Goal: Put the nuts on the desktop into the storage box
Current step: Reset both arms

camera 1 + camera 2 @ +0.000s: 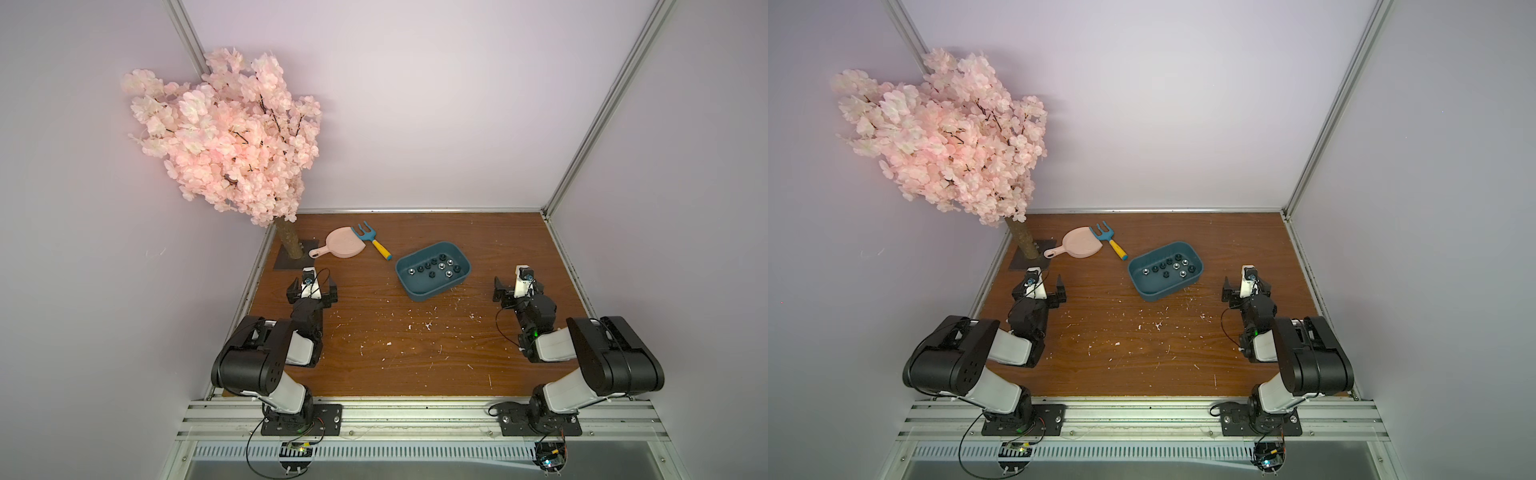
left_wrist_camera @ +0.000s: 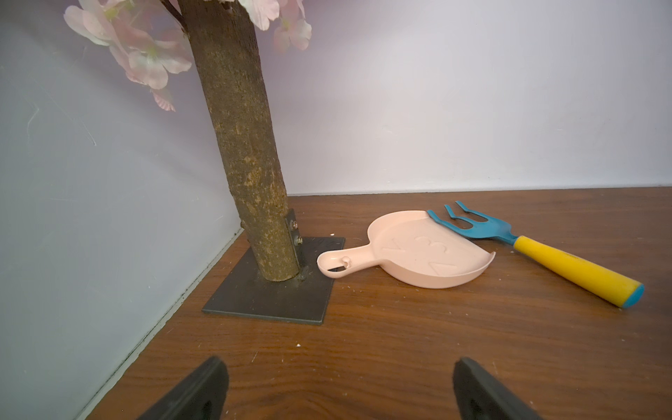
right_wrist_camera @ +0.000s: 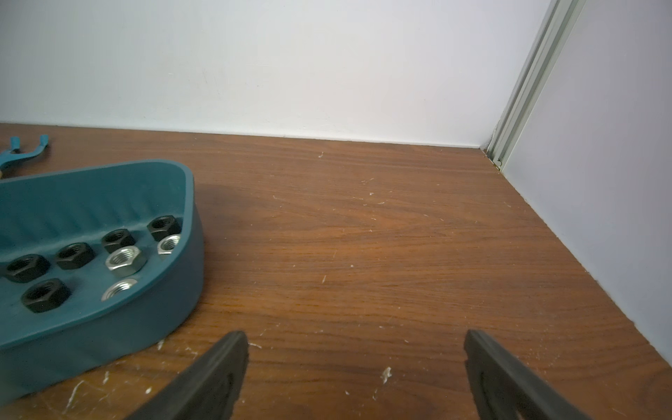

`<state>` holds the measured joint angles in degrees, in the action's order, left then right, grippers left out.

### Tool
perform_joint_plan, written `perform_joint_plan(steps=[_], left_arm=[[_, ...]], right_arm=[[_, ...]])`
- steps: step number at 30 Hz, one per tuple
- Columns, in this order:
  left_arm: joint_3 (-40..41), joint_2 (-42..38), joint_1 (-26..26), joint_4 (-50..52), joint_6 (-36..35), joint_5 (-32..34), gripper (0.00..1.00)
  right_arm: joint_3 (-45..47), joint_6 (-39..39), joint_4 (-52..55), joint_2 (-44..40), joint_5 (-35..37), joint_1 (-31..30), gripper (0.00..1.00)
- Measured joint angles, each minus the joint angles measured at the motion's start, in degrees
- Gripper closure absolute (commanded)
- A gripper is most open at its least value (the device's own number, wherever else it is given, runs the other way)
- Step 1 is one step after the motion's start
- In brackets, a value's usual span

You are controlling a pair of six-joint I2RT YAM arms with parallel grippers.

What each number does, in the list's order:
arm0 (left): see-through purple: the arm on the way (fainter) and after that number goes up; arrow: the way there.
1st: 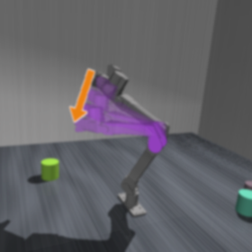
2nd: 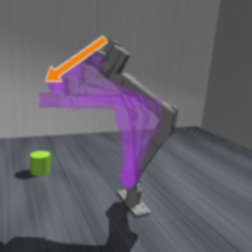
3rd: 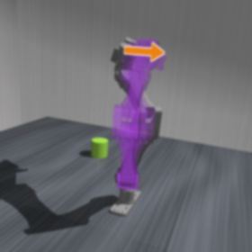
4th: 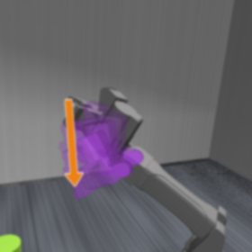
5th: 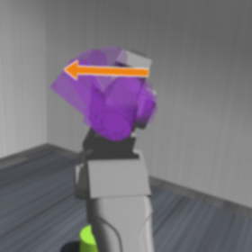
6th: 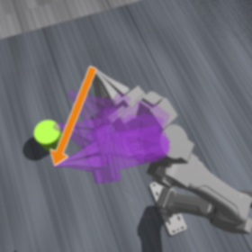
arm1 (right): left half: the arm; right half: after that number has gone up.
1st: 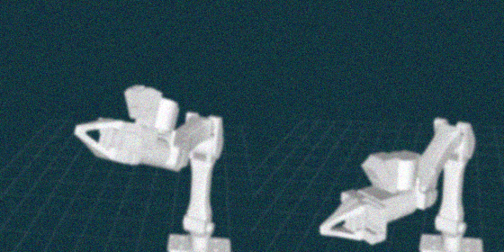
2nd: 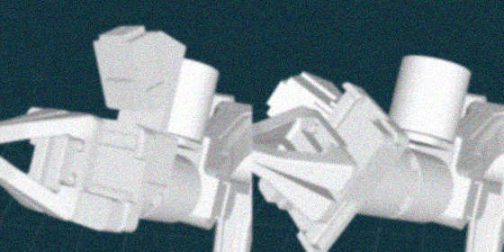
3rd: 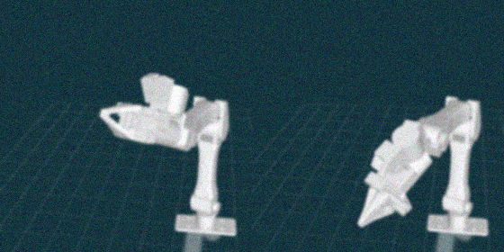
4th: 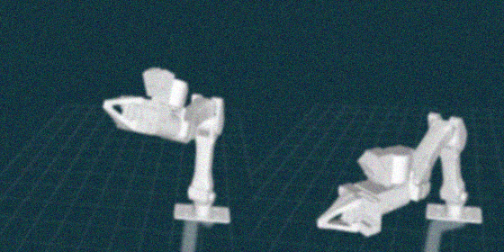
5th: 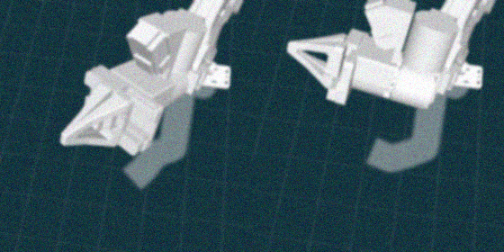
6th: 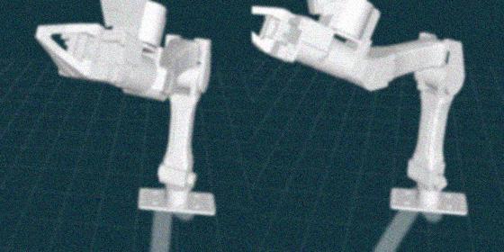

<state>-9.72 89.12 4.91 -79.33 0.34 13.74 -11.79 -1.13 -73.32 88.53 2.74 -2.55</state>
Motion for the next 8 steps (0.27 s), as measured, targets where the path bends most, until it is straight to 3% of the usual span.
perform_joint_plan(steps=[8], left_arm=[[-0.6,0.0,-1.4,1.2,1.0,-0.7,0.0]], right_arm=[[0.0,0.0,0.0,0.0,0.0,0.0,0.01]])
